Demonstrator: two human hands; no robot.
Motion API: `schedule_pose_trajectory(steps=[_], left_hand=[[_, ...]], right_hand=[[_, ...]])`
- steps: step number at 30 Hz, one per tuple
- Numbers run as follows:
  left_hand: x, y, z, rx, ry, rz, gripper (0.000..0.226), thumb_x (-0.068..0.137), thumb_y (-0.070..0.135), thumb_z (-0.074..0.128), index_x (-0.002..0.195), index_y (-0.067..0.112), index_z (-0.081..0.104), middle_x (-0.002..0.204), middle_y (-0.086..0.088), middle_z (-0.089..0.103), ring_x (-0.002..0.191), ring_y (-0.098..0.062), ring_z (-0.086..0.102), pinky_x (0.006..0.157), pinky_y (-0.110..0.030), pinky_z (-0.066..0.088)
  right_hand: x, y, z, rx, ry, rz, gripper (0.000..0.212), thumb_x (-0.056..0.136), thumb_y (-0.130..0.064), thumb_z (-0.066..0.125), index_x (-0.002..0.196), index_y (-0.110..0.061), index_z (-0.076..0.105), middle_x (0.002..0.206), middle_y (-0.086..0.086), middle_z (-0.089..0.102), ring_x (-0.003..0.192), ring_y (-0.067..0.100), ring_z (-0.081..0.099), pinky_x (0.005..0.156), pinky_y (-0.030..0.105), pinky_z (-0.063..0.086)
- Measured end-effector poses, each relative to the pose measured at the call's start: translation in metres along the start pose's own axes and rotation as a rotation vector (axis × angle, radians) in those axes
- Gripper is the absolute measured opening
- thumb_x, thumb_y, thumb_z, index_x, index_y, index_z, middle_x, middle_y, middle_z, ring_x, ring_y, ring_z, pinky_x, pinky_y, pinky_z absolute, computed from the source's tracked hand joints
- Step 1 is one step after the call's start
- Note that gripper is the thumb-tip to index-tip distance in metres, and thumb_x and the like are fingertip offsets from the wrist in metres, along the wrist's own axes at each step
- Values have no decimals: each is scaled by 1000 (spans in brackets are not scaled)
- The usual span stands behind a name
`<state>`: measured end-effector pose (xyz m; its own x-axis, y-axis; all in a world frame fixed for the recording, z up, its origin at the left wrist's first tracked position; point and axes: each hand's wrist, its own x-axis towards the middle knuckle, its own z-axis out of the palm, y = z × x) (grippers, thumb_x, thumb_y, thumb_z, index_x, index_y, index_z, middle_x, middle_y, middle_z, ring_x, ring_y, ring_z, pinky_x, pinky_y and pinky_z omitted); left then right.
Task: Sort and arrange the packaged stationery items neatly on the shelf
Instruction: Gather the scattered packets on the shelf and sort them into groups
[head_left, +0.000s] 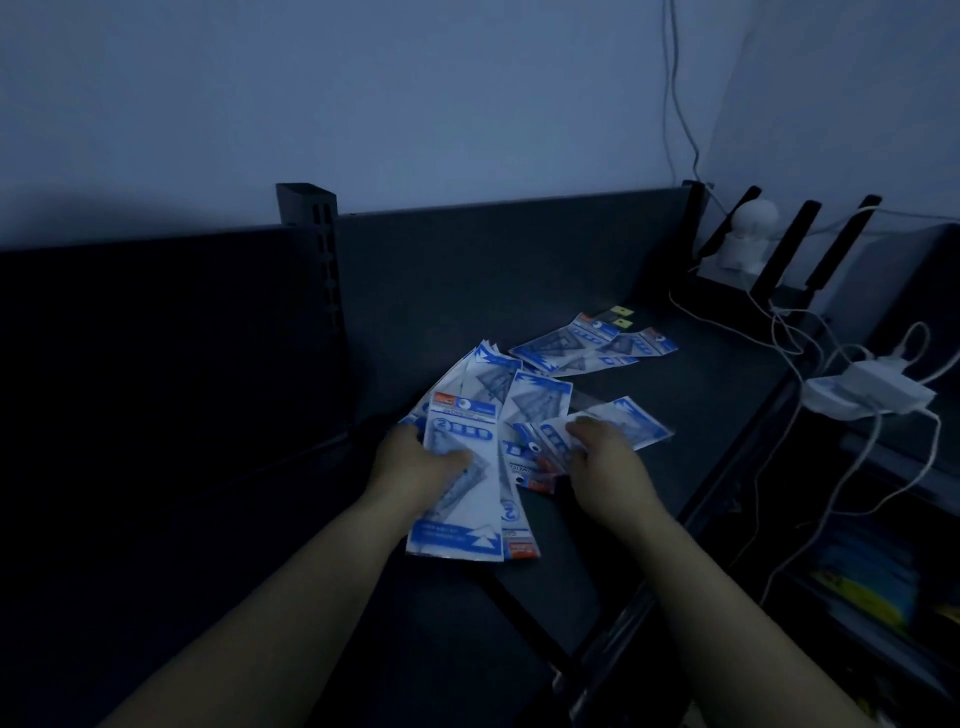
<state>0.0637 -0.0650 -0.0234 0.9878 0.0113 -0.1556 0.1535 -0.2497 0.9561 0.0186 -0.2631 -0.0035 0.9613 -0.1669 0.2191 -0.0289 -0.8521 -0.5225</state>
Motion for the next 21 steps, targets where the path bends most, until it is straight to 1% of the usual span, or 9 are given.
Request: schedule_pose_trajectory(steps=[2, 4, 6, 8, 11, 13, 15, 19, 21], left_hand=[[0, 3, -3, 12, 17, 36, 11, 81, 14, 73, 87, 7, 67, 90, -8, 70, 77, -20, 65, 73, -31, 54], [0, 7, -5, 3, 34, 54, 10, 84, 13, 70, 91, 6, 67, 92, -10, 71, 82, -23, 67, 78, -36, 56], [-2, 13, -6, -19, 37, 53, 5, 87, 13, 67, 91, 10, 67, 94, -10, 70, 85, -25, 68, 81, -38, 56], [-5, 20, -5, -64, -8, 53, 6, 90, 12, 64, 86, 16, 65, 92, -8, 70, 83, -23, 67, 75, -34, 56], [-9, 31, -2, -115, -59, 31, 9, 92, 11, 62, 86, 17, 65, 90, -7, 70, 78, -21, 67, 68, -29, 54], [-7, 35, -2, -123, -59, 17, 6, 91, 10, 61, 92, 12, 67, 90, -9, 70, 77, -22, 67, 70, -30, 54], [-3, 37, 3, -43, -54, 21, 14, 90, 11, 61, 103, 8, 66, 96, -10, 70, 82, -24, 67, 72, -31, 54], [-2, 37, 22, 330, -79, 73, 32, 86, 23, 68, 110, 2, 62, 111, -12, 66, 96, -25, 64, 76, -30, 51], [-5, 38, 29, 488, -95, 82, 47, 82, 28, 72, 117, 1, 58, 121, -11, 60, 107, -25, 59, 83, -31, 48]], right_hand=[[-2, 10, -2, -148, -82, 8, 21, 89, -5, 43, 99, -4, 62, 105, 10, 61, 99, 28, 58, 78, 31, 45], [-5, 12, -4, -198, -141, -2, 28, 87, -4, 42, 103, -10, 64, 111, 7, 63, 103, 26, 58, 83, 32, 48], [-8, 8, -7, -161, -192, -40, 37, 88, -2, 39, 109, -13, 67, 118, 3, 64, 109, 22, 58, 85, 26, 45], [-8, 8, -12, -77, -175, -24, 42, 90, -1, 38, 118, -14, 66, 122, 0, 62, 114, 18, 56, 84, 19, 39], [2, 23, -15, -87, -47, -71, 32, 89, -1, 43, 104, -9, 70, 109, 3, 65, 107, 27, 59, 82, 29, 45], [7, 34, -14, -177, -117, -82, 31, 92, -6, 43, 107, -13, 69, 113, 1, 63, 107, 27, 57, 86, 32, 46], [11, 39, -13, -216, -168, -81, 32, 95, -8, 41, 114, -14, 65, 119, 0, 61, 108, 24, 56, 90, 33, 45], [22, 42, -11, -273, -211, -106, 21, 91, -9, 40, 95, -13, 60, 109, 2, 59, 101, 26, 56, 86, 37, 45], [30, 48, -13, -359, -235, -51, 21, 91, -12, 39, 101, -16, 58, 120, 4, 55, 114, 27, 50, 94, 39, 41]])
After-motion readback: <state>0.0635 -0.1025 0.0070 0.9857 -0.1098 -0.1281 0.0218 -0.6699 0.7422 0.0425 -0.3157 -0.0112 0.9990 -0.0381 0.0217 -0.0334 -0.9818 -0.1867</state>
